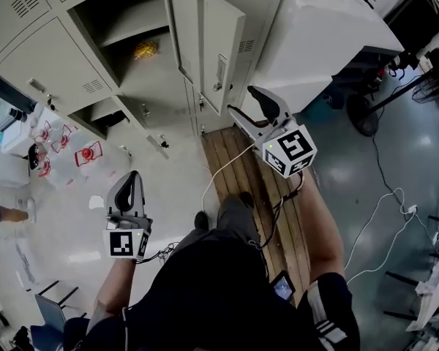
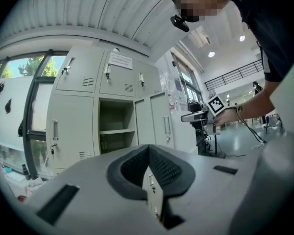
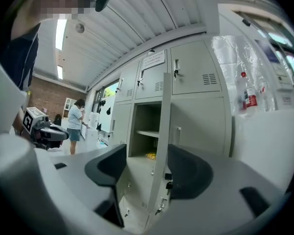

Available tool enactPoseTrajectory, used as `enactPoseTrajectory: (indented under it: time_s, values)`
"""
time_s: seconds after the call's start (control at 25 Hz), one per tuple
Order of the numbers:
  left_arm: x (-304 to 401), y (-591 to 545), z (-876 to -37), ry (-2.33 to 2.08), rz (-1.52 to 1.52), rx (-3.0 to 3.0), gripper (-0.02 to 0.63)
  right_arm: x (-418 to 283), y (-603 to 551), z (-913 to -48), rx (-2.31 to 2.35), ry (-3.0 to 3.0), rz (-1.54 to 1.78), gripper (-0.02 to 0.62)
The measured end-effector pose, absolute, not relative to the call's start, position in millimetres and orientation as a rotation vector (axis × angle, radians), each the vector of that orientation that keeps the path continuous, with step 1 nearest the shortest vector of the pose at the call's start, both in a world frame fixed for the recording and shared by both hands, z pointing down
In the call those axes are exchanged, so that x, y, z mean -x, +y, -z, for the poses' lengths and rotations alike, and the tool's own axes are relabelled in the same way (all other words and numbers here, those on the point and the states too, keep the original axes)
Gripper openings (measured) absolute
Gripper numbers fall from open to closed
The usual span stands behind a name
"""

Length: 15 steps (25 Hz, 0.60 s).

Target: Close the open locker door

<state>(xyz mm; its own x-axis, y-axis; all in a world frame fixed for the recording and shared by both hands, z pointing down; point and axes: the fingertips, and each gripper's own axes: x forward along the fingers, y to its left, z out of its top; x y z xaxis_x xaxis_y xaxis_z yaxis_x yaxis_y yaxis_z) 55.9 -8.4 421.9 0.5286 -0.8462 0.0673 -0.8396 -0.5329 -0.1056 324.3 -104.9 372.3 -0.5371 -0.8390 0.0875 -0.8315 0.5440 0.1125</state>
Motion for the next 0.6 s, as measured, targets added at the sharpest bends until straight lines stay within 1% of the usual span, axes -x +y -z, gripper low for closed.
enactPoseTrajectory:
  time_s: [0.16, 0.36, 0.44, 0.6]
  values:
    - [-62.6, -18.2, -418.4, 1.606, 0.176, 2.61, 0.003, -334.5, -136.5, -381.3, -1.302, -2.744, 0.036, 0.27]
    - [-73.6, -21.9, -418.5, 1.781, 0.175, 2.522, 0.003, -332.5, -167.5, -393.7, -1.04, -2.82, 0.047, 0.253]
    - [-79.0, -23.2, -418.0, 1.828, 0.189, 2.488, 0.003, -331.2, -175.2, -396.6, -0.942, -2.851, 0.052, 0.233]
    - [-85.8, -23.2, -415.5, 1.883, 0.199, 2.414, 0.003, -326.2, -178.6, -402.6, -0.741, -2.921, 0.025, 0.233]
